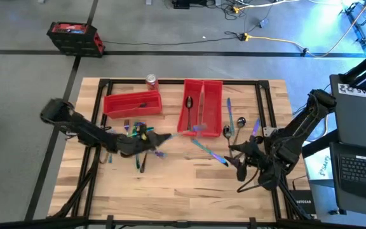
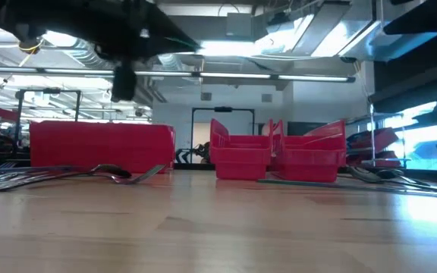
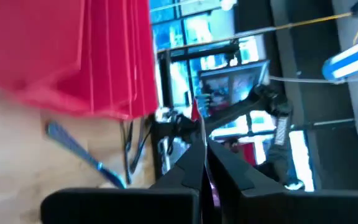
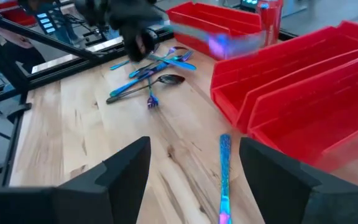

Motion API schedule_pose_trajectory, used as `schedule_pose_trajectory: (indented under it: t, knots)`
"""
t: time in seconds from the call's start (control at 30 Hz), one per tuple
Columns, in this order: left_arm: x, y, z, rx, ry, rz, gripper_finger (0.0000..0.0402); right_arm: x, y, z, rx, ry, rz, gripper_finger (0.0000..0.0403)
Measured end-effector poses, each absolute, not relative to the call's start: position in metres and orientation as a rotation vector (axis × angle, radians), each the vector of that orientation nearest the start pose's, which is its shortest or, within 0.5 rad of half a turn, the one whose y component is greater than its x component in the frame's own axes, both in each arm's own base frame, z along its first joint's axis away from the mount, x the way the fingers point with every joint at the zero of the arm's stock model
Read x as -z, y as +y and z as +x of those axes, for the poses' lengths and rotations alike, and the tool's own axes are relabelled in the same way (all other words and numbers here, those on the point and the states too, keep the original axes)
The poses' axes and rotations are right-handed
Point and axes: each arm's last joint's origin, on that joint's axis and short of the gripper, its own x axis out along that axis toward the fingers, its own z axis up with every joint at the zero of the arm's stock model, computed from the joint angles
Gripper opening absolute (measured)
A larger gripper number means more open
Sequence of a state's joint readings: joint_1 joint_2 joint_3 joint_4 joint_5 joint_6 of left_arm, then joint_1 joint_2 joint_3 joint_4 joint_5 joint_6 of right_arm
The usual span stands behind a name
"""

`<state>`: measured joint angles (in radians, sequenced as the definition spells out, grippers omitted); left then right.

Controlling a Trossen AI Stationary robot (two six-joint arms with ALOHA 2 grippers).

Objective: Sort silverware
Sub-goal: Put the blue fork into the left red bin

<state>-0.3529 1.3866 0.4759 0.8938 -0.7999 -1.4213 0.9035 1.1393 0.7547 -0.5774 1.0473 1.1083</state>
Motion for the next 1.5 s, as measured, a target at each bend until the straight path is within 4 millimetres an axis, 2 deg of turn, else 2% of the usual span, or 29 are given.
schedule_pose_trajectory:
  t: [0.2, 0.37, 0.53, 0.7, 0.8, 0.9, 1.2, 1.33, 1.5]
  knots:
    - [-0.227, -0.037, 0.200, -0.386, -0.413, -1.326, 0.0000, -0.239, 0.146, 0.147, 0.388, 0.386, 0.268, 0.0232]
    - [-0.244, -0.017, 0.164, -0.449, -0.417, -1.265, 0.0000, -0.239, 0.146, 0.147, 0.386, 0.387, 0.262, 0.0232]
    - [-0.249, -0.002, 0.130, -0.522, -0.403, -1.215, 0.0000, -0.239, 0.146, 0.147, 0.387, 0.387, 0.263, 0.0232]
    - [-0.245, 0.006, 0.103, -0.568, -0.369, -1.189, 0.0000, -0.239, 0.146, 0.147, 0.380, 0.399, 0.274, 0.0232]
    - [-0.243, 0.009, 0.092, -0.597, -0.303, -1.165, 0.0000, -0.239, 0.146, 0.147, 0.383, 0.398, 0.289, 0.0232]
    - [-0.250, 0.012, 0.083, -0.656, -0.217, -1.123, 0.0000, -0.238, 0.146, 0.147, 0.383, 0.398, 0.292, 0.0232]
    - [-0.288, 0.019, 0.054, -0.819, -0.018, -0.963, 0.0000, -0.238, 0.143, 0.149, 0.405, 0.402, 0.292, 0.0232]
    - [-0.290, 0.020, 0.054, -0.845, 0.030, -0.930, 0.0000, -0.237, 0.137, 0.155, 0.438, 0.411, 0.304, 0.0232]
    - [-0.279, 0.024, 0.059, -0.976, 0.139, -0.954, 0.0000, -0.236, 0.131, 0.161, 0.458, 0.441, 0.317, 0.0232]
